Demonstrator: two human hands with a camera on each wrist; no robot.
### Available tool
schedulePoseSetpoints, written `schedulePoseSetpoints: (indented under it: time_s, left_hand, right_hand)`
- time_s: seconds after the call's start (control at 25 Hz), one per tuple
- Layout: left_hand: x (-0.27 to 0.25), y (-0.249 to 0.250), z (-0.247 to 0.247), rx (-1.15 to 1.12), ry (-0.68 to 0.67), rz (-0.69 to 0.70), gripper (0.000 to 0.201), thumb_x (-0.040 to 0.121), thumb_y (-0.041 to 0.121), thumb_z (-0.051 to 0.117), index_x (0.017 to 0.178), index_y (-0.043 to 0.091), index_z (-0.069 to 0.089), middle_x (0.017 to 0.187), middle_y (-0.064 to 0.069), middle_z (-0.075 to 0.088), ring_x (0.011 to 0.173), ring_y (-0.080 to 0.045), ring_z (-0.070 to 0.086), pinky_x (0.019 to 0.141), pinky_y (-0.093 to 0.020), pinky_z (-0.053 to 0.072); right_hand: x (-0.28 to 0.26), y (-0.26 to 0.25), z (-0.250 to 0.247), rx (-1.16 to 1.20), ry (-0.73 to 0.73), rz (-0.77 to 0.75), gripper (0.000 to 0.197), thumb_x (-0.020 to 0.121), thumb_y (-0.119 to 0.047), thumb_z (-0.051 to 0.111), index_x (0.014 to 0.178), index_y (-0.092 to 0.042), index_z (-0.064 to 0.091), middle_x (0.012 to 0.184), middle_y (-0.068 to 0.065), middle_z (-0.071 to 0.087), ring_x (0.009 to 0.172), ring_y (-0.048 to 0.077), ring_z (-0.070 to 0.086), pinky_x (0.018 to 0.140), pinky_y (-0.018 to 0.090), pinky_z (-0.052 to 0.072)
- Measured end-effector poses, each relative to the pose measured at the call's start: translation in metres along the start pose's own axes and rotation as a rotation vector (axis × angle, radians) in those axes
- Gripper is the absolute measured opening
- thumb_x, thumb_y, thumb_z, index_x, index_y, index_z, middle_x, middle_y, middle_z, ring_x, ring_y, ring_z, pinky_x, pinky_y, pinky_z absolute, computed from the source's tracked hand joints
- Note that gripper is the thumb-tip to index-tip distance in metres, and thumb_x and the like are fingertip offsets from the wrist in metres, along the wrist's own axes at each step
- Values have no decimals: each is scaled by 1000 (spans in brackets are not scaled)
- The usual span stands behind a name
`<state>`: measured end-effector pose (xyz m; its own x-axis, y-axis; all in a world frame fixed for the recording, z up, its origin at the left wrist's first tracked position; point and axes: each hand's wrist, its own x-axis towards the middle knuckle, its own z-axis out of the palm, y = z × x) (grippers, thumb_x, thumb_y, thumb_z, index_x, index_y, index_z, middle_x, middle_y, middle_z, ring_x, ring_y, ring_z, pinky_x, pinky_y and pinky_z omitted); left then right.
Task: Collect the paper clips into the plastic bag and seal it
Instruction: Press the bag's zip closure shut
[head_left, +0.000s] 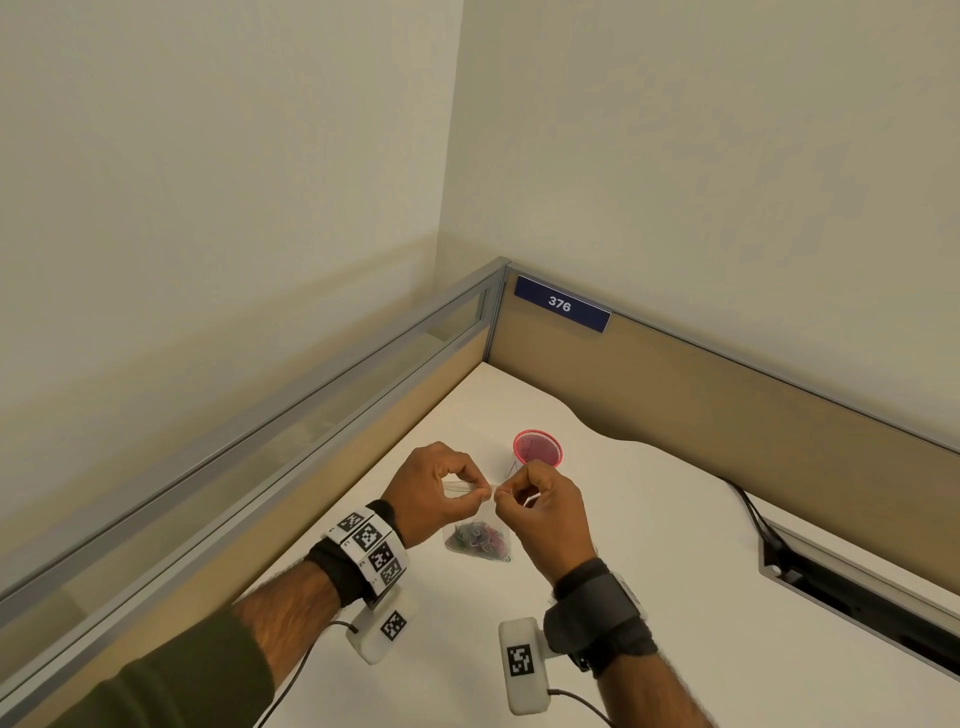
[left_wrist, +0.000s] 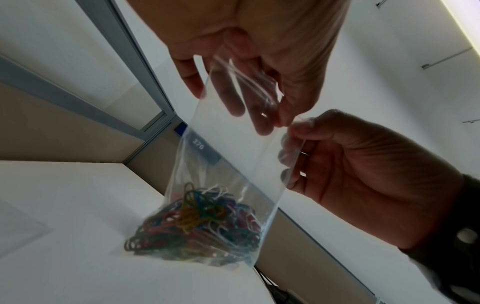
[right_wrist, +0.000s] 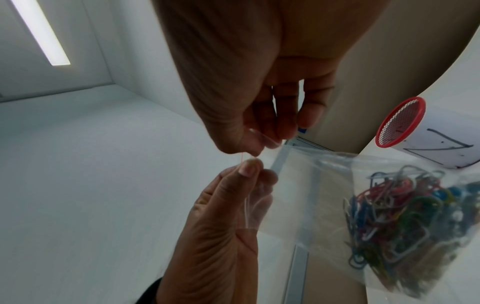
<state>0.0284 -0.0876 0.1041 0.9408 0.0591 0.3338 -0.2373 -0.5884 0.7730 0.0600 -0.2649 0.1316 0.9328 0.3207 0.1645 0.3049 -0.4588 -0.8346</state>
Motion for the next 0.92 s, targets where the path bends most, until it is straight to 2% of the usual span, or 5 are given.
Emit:
schedulePoseSetpoints:
  time_s: [0.2, 0.4, 0.6, 0.76, 0.92]
  left_hand:
    - [-1, -9, -6, -20, -33, -17, 14, 79, 42, 72, 86, 30, 74, 85, 10, 70, 85, -10, 63, 77, -28, 53]
    - [-4, -20, -15, -72, -14, -91, 9, 80, 23, 81, 82, 30, 75, 83, 7, 71, 82, -9, 64, 75, -28, 55]
    - [-2, -29, -17, -83, -18, -146, 8, 79, 29, 81, 77, 33, 74, 85, 11, 74, 87, -6, 65, 79, -24, 51]
    - [-2, -33, -16, -115, -18, -192, 10, 77, 28, 82, 73, 30, 73, 76, 11, 73, 81, -3, 65, 75, -18, 46]
    - [-2, -37, -18, -135, -103, -189, 5, 81, 28, 79, 79, 25, 76, 80, 16, 74, 83, -4, 67, 79, -20, 48]
  right_hand:
    - [2, 4, -4, 22, -18, 5, 9, 81, -15, 70, 76, -11, 64, 75, 3, 65, 67, 14, 58, 59, 15, 50]
    - [2, 9, -4, 34, -26, 22, 9, 80, -15, 71, 78, -9, 65, 79, 6, 67, 73, 20, 62, 63, 19, 53]
    - [5, 16, -6, 63, -7, 13, 10, 79, -14, 71, 73, -13, 63, 77, 4, 67, 74, 20, 62, 65, 23, 55]
    - [4, 18, -6, 63, -11, 8, 11, 78, -14, 72, 73, -13, 62, 78, 3, 66, 77, 21, 62, 67, 28, 59]
    - [6, 22, -8, 76, -44, 43, 7, 79, -14, 71, 76, -14, 65, 80, 0, 66, 78, 21, 64, 71, 37, 62]
